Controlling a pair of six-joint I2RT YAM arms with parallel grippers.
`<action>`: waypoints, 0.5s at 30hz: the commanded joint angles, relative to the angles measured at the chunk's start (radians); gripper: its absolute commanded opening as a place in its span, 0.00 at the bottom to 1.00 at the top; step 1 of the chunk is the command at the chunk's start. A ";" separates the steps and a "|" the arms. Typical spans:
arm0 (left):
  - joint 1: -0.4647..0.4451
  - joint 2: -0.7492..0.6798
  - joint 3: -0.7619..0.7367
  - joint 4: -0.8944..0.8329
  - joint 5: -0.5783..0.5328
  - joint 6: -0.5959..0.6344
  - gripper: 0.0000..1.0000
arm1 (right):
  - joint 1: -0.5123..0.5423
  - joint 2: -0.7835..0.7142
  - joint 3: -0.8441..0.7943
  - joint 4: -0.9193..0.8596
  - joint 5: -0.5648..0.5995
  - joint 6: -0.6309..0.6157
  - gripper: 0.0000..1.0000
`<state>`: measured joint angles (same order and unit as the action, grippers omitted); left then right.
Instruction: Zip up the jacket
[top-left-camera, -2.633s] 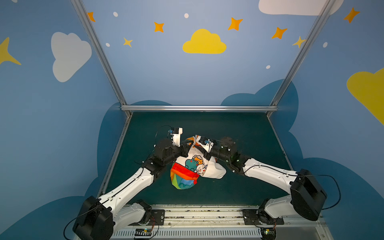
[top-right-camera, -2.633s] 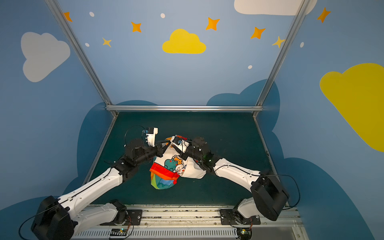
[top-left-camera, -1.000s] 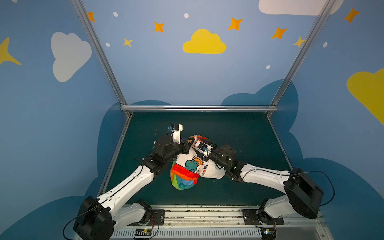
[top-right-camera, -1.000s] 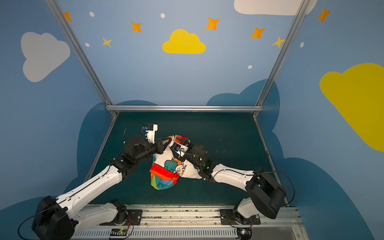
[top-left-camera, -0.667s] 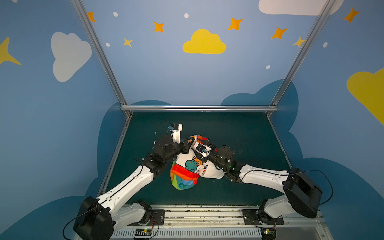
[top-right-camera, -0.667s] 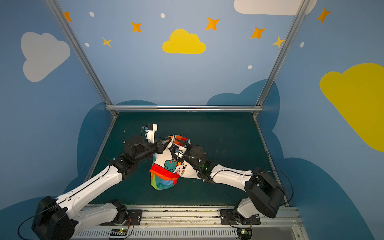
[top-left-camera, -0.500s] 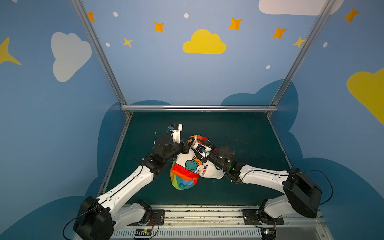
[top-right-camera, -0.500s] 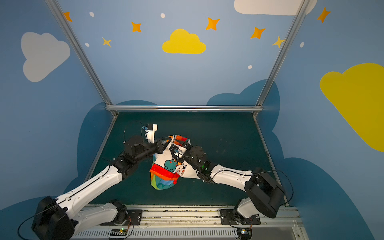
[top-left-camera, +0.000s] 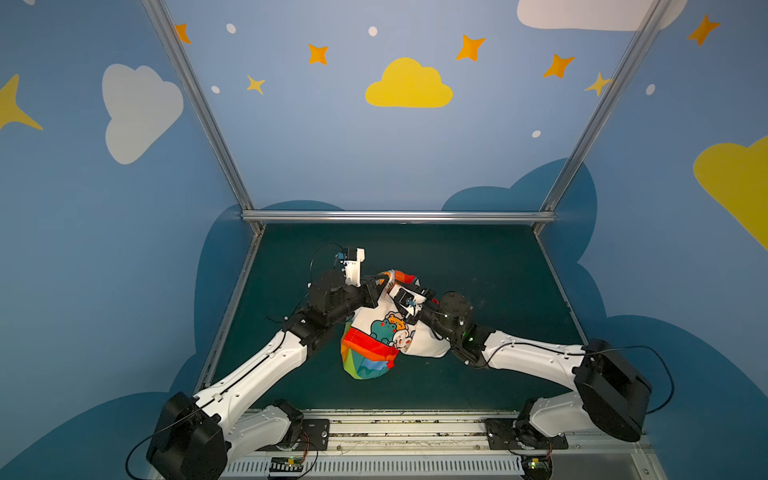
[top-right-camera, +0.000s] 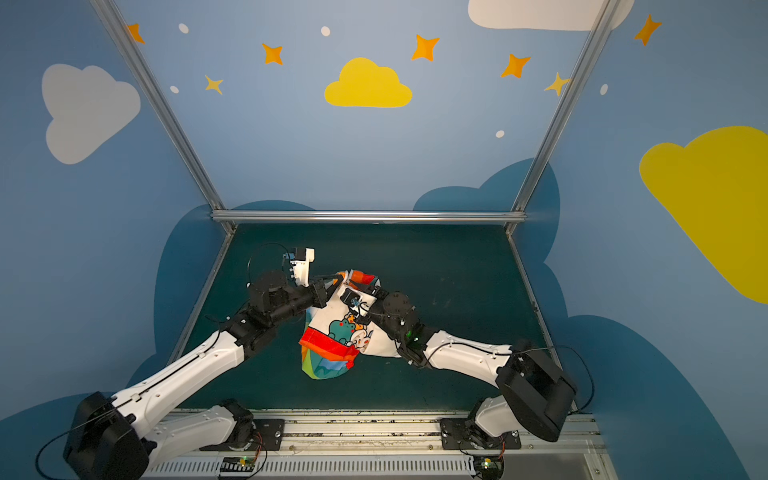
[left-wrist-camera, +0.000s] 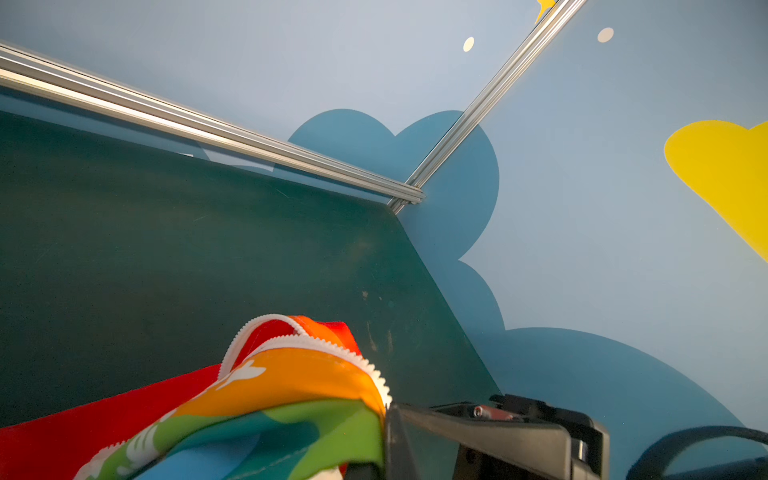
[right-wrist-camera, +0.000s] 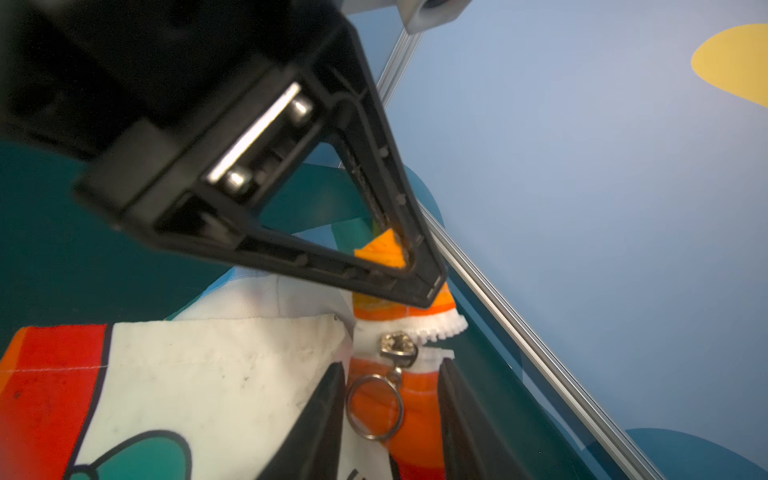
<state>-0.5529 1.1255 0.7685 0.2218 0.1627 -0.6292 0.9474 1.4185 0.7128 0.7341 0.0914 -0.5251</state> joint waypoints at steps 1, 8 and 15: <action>-0.005 -0.012 -0.009 0.027 0.003 0.006 0.03 | 0.006 -0.032 -0.011 -0.007 0.013 -0.006 0.38; -0.006 -0.010 -0.007 0.029 0.004 0.001 0.03 | 0.007 -0.032 -0.010 -0.015 0.034 -0.012 0.35; -0.006 -0.009 0.010 0.005 -0.002 -0.028 0.03 | 0.021 -0.038 -0.035 -0.010 0.043 -0.114 0.43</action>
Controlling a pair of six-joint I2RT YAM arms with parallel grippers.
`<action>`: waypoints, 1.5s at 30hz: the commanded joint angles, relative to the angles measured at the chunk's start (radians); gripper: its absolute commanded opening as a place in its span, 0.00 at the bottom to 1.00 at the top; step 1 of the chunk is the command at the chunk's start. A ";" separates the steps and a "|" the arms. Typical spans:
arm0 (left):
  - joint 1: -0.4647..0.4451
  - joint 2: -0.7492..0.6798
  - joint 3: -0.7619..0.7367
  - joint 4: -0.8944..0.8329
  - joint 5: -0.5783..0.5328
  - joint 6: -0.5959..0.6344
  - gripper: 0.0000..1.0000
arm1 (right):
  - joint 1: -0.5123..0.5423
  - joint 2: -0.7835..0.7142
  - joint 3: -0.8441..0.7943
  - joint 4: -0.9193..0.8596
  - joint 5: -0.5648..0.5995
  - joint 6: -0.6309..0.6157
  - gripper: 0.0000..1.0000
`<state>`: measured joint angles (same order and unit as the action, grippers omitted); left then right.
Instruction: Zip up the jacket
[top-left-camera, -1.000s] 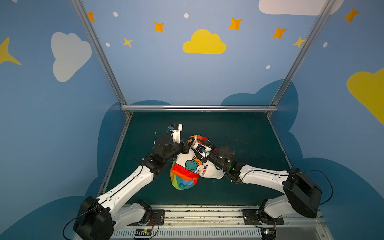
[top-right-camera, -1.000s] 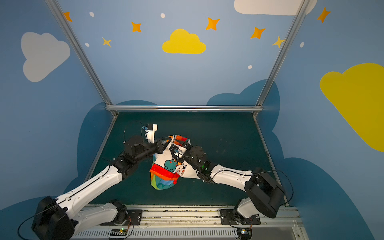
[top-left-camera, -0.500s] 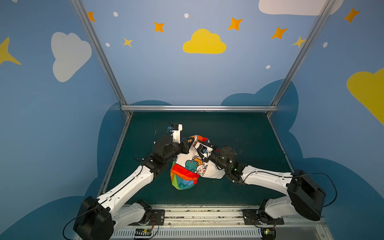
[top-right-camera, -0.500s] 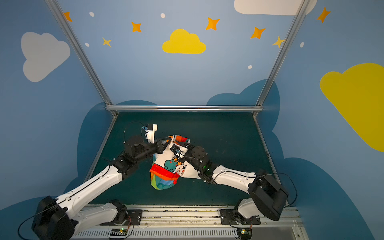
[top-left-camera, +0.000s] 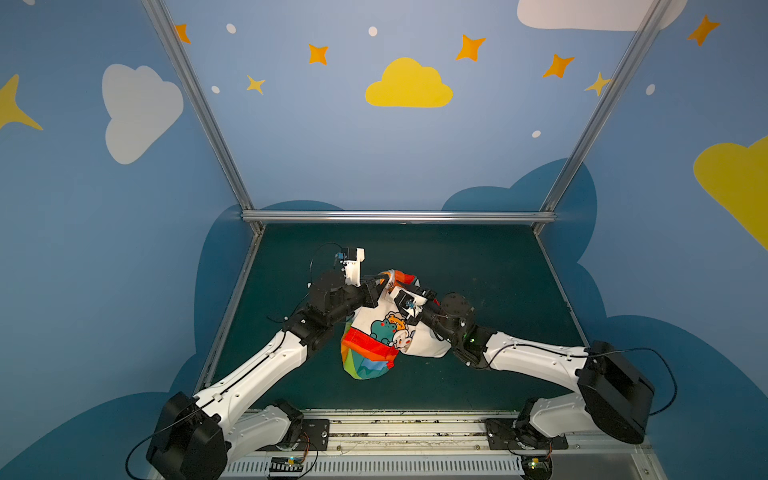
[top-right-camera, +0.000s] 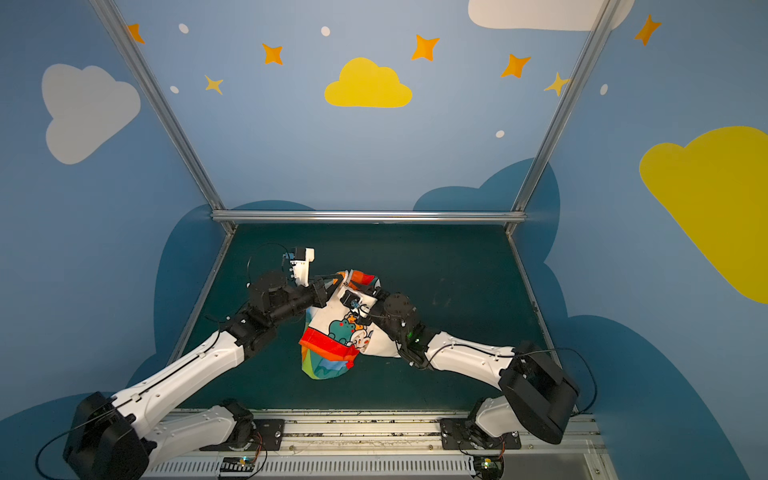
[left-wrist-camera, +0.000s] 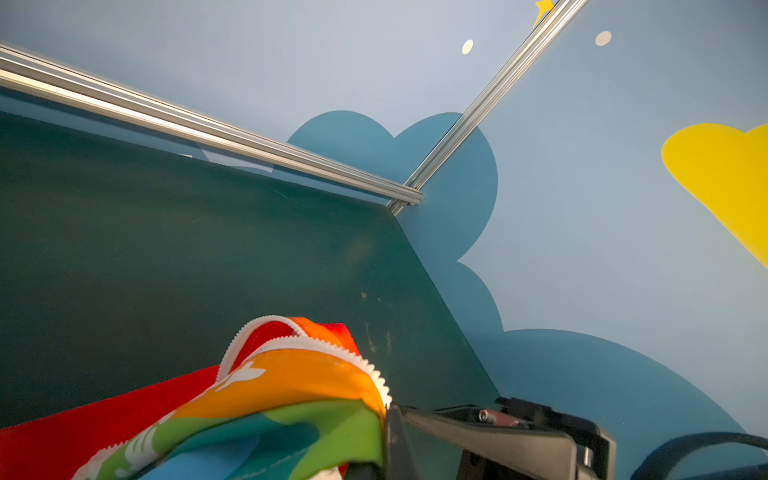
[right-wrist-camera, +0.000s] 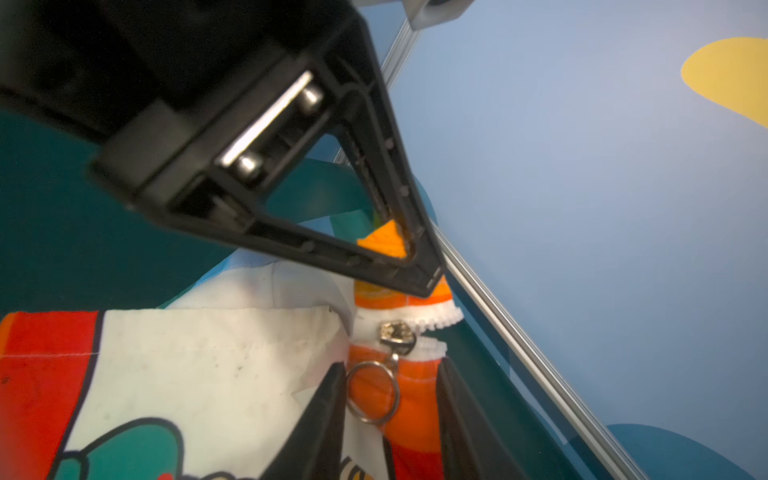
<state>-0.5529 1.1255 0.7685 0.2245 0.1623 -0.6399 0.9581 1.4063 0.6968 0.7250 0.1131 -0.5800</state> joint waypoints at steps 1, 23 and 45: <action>-0.006 -0.007 0.018 -0.007 0.006 -0.020 0.03 | 0.011 -0.028 -0.039 0.015 0.025 -0.081 0.44; -0.008 0.029 0.038 0.000 0.046 -0.075 0.03 | 0.011 0.021 0.000 0.081 0.094 -0.135 0.52; -0.008 0.032 0.038 -0.009 0.043 -0.072 0.03 | 0.015 -0.042 -0.019 0.036 0.092 -0.101 0.46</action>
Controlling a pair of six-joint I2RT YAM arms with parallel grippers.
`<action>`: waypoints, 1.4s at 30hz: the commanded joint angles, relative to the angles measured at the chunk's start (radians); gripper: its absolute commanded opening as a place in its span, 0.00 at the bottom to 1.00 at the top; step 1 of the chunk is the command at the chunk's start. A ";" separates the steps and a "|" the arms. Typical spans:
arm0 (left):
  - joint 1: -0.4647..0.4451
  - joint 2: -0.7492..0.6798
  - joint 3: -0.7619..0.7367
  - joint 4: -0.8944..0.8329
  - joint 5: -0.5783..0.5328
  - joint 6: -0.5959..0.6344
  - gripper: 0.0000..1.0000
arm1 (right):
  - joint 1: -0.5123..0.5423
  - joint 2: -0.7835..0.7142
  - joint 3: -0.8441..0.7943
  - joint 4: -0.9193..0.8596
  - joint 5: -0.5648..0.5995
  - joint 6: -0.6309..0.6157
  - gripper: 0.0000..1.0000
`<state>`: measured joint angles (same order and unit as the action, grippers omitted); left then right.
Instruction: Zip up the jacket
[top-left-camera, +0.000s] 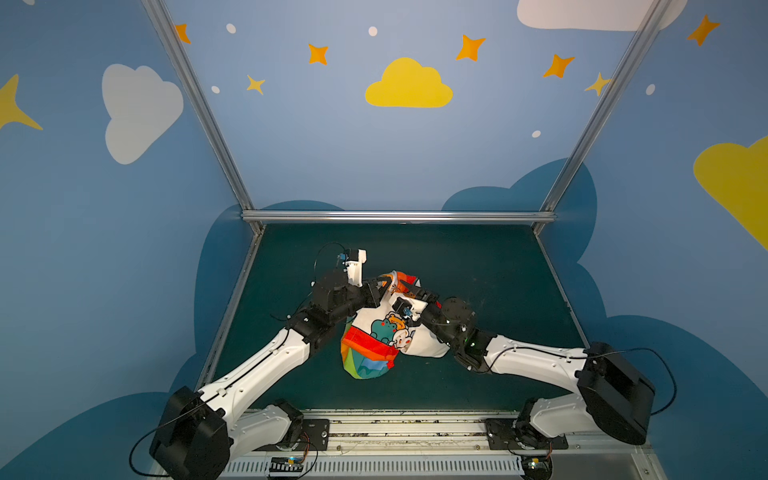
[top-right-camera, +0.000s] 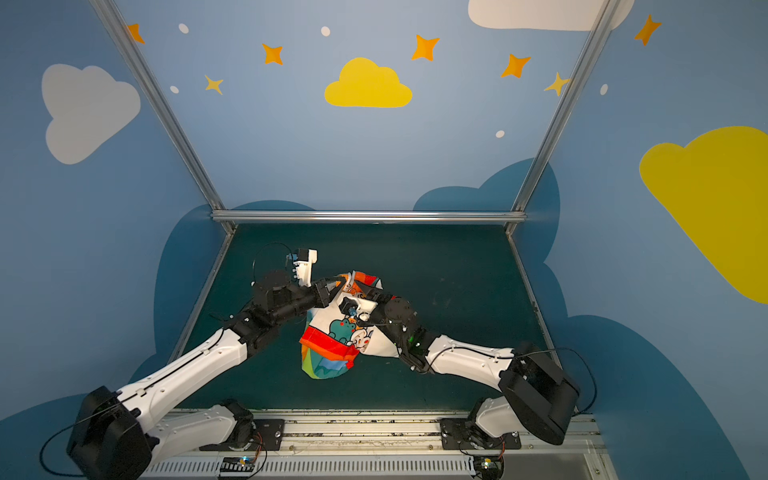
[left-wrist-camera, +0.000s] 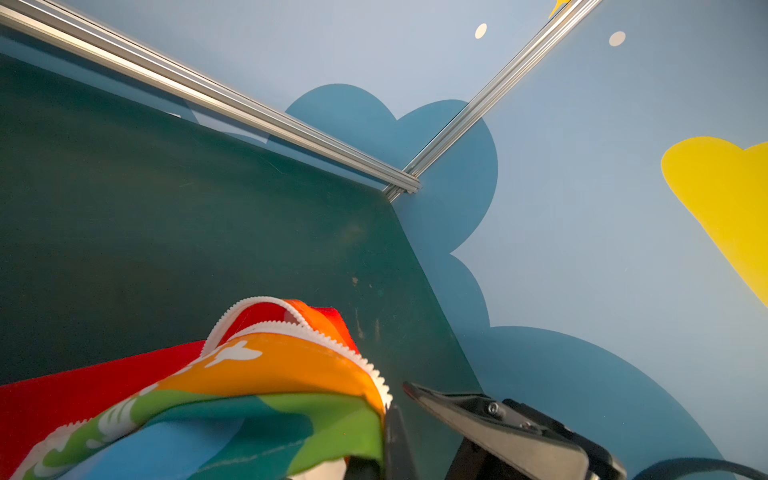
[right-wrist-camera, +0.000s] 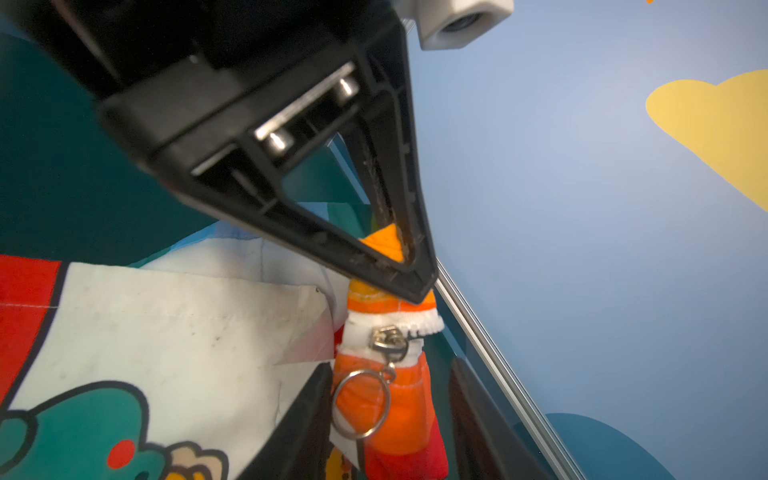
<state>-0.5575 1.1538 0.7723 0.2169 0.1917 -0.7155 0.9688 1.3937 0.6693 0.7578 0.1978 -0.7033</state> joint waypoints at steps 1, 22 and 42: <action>-0.004 0.003 0.034 0.000 0.014 0.004 0.03 | 0.004 -0.031 0.009 0.005 0.006 0.024 0.46; -0.003 0.013 0.035 0.001 0.018 -0.002 0.03 | 0.002 -0.063 -0.035 -0.022 0.006 0.045 0.39; -0.004 0.020 0.034 0.011 0.021 -0.003 0.03 | 0.001 -0.084 -0.033 -0.048 0.012 0.041 0.30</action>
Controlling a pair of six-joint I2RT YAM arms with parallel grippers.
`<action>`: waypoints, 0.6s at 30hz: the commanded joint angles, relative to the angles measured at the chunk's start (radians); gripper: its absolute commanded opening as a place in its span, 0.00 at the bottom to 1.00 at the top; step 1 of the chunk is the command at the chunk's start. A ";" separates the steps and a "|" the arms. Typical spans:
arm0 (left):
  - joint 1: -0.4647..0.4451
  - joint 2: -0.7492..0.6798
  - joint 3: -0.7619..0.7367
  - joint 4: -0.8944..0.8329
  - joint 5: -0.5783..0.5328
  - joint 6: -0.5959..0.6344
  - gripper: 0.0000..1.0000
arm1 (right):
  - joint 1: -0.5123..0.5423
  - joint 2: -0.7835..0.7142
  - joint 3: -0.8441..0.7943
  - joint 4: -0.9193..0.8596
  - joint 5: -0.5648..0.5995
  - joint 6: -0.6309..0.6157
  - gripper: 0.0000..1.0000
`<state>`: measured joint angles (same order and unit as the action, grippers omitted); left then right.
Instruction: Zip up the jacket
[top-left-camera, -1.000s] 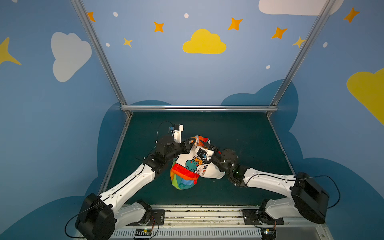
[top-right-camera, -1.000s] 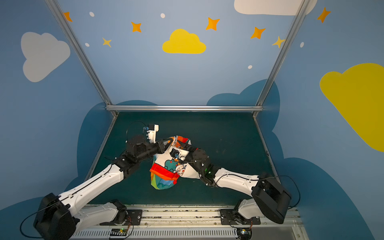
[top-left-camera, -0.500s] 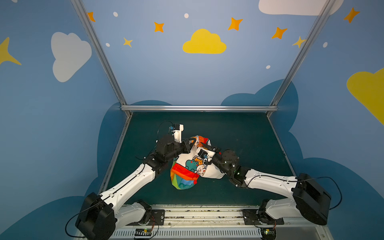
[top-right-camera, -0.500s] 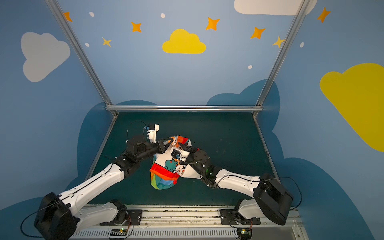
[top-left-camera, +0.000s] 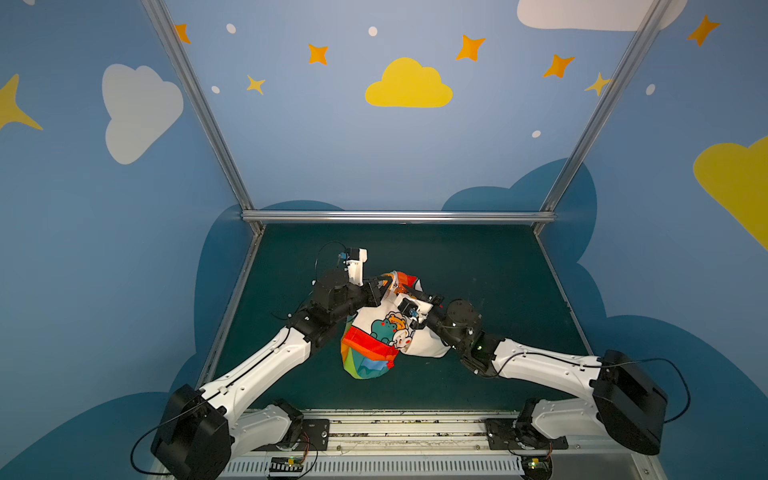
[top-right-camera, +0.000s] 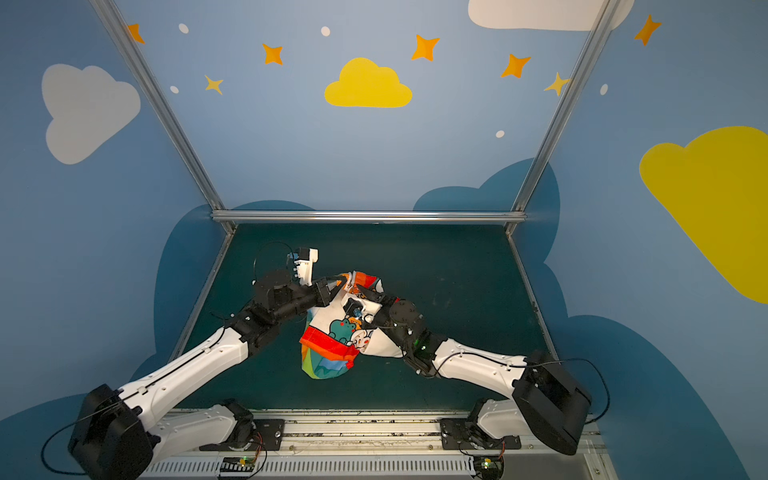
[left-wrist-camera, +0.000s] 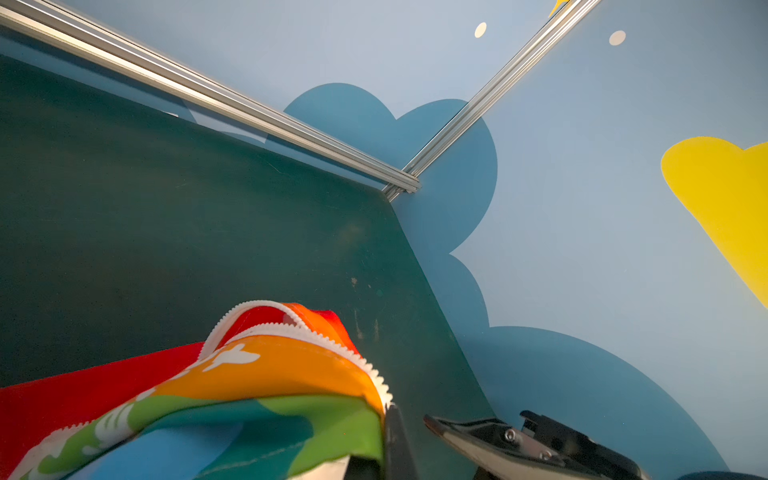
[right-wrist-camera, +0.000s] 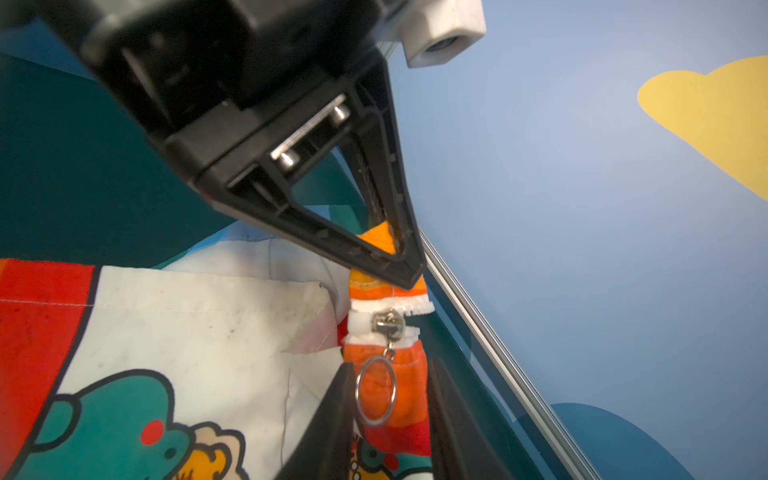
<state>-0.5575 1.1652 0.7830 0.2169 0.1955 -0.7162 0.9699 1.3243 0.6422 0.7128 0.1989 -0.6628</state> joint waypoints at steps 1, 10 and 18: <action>-0.004 0.008 0.025 0.010 0.021 -0.001 0.03 | -0.002 -0.012 -0.003 -0.007 0.009 -0.003 0.30; -0.004 0.009 0.025 0.005 0.014 0.001 0.03 | -0.005 -0.002 0.014 -0.059 -0.033 -0.009 0.24; -0.004 0.007 0.021 0.007 0.010 0.000 0.03 | -0.014 -0.017 0.005 -0.063 -0.026 -0.012 0.22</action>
<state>-0.5575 1.1652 0.7834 0.2165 0.1986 -0.7197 0.9627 1.3254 0.6426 0.6559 0.1741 -0.6765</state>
